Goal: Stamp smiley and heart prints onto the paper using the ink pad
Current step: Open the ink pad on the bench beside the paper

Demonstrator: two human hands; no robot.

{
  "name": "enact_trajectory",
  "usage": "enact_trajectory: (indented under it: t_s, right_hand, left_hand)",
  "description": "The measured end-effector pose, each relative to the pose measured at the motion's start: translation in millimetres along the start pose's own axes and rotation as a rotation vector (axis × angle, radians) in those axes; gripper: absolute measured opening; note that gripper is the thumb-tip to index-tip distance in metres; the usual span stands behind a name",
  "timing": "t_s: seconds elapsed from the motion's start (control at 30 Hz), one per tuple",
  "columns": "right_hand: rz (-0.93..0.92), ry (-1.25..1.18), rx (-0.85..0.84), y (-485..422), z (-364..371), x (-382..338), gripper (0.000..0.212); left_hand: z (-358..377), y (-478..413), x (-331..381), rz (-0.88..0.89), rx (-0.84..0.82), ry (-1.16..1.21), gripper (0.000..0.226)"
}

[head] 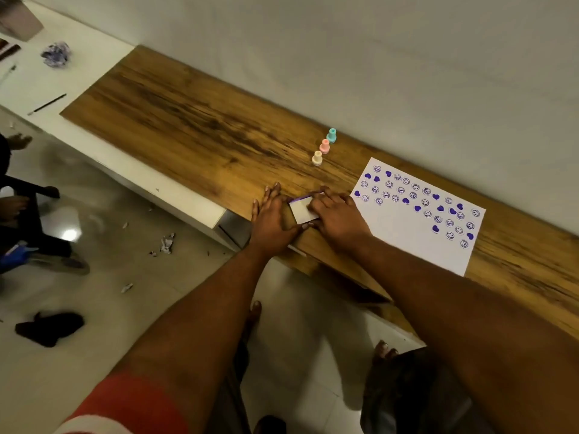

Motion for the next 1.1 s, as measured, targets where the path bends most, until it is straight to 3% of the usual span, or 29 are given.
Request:
enact_trajectory:
  t_s: [0.3, 0.57, 0.7, 0.87, 1.1]
  right_hand:
    - [-0.14, 0.147, -0.128, -19, -13, 12, 0.069]
    - [-0.205, 0.02, -0.223, -45, -35, 19, 0.047]
    - [-0.167, -0.024, -0.271, -67, -44, 25, 0.041]
    - [-0.141, -0.047, -0.176, -87, -42, 29, 0.041]
    - [-0.185, 0.024, -0.008, -82, -33, 28, 0.055]
  left_hand:
    - [2, -5, -7, 0.006, -0.042, 0.049, 0.069]
    - [1, -3, -6, 0.027, 0.018, 0.092, 0.072]
    - [0, -2, -4, 0.032, 0.028, 0.075, 0.084]
    - [0, -1, -6, 0.007, 0.032, 0.106, 0.102]
    - [4, -1, -10, -0.007, 0.032, 0.117, 0.109]
Point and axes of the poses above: each hand's wrist, its own y-axis away from the middle knuckle, its own z-axis out of the palm, x = y × z, the point moved 4 cm from there along -y, towards the middle knuckle, and after that the axes turned 1 degree about -z, right-handed, at the moved point
